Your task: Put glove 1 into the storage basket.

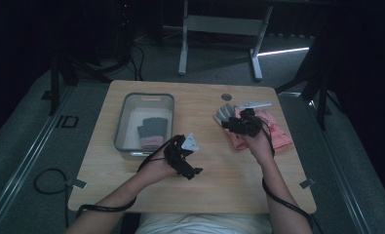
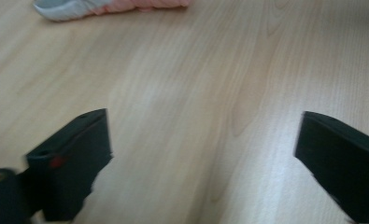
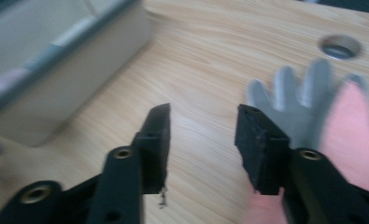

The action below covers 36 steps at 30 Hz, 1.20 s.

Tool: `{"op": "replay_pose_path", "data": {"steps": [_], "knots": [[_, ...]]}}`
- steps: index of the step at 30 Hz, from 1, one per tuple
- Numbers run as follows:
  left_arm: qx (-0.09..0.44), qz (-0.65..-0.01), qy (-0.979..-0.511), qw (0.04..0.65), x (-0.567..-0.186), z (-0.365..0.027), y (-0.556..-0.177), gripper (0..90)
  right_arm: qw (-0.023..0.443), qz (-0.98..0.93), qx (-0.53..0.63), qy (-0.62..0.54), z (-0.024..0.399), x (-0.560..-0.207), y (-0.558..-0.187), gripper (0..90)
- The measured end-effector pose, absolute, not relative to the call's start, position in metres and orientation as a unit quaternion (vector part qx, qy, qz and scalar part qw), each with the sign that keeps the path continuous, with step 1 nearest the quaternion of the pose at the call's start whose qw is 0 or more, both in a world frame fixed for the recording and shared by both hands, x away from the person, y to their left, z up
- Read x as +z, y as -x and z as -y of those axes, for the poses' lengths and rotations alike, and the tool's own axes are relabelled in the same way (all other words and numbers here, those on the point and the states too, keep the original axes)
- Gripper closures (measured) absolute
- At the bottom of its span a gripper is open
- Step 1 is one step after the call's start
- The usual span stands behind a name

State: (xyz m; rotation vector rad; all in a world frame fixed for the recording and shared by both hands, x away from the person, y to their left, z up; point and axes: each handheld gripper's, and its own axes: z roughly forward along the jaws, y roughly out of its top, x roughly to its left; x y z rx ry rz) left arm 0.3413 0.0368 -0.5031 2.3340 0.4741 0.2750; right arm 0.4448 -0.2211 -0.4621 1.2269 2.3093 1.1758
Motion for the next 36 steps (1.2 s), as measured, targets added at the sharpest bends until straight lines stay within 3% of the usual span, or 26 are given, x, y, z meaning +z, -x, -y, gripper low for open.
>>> {"op": "replay_pose_path", "data": {"steps": [5, 16, 25, 36], "knots": [[0.104, -0.178, -0.91, 0.36, -0.521, -0.034, -0.33, 1.7, 0.156, -0.798, 0.385, -0.436, 0.235, -0.463, -0.456, 64.9], [0.101, -0.198, -0.9, 0.375, -0.549, -0.04, -0.321, 1.8, 0.204, -0.799, 0.362, -0.434, 0.25, -0.458, -0.484, 64.8], [0.13, -0.209, -0.885, 0.395, -0.563, -0.047, -0.311, 2.0, 0.198, -0.825, 0.324, -0.419, 0.239, -0.479, -0.503, 64.2], [0.128, -0.215, -0.875, 0.414, -0.567, -0.049, -0.303, 3.0, 0.189, -0.849, 0.274, -0.411, 0.232, -0.517, -0.515, 64.9]]}}
